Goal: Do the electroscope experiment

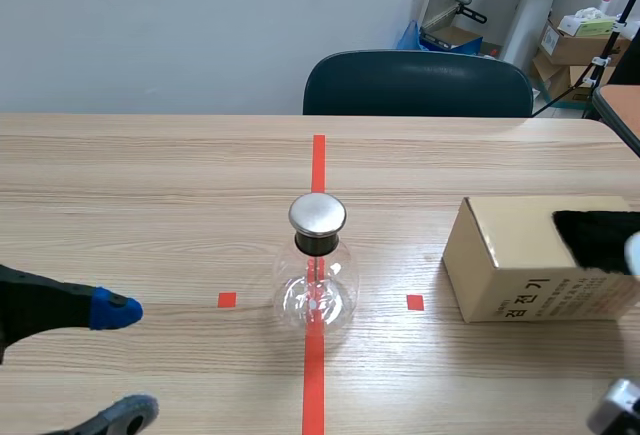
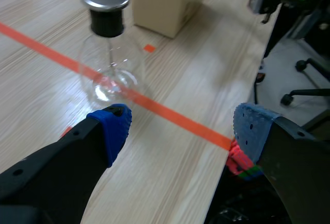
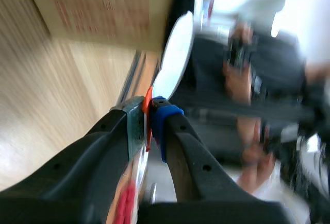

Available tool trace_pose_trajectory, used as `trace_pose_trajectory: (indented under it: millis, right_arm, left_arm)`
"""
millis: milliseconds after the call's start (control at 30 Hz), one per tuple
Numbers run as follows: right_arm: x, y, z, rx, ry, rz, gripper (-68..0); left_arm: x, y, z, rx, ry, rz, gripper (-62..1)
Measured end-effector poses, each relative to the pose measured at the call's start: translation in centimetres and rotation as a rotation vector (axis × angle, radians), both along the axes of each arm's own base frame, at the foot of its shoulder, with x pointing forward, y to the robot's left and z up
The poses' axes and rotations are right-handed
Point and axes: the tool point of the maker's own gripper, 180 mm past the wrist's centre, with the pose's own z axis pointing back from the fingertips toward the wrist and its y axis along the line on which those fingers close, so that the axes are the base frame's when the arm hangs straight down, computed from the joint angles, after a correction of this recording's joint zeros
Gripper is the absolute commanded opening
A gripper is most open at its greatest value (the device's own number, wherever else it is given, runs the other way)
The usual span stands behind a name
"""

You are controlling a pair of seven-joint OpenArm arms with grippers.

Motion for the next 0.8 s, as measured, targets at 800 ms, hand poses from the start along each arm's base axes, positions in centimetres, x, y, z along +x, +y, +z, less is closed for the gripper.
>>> trace_pose_trajectory:
  millis: [800]
  right_arm:
    - [0.7, -0.5, 1.3, 0.007, -0.044, -0.090, -66.7]
  left_arm:
    - [-1.2, -1.8, 1.3, -0.052, -0.005, -0.008, -17.2]
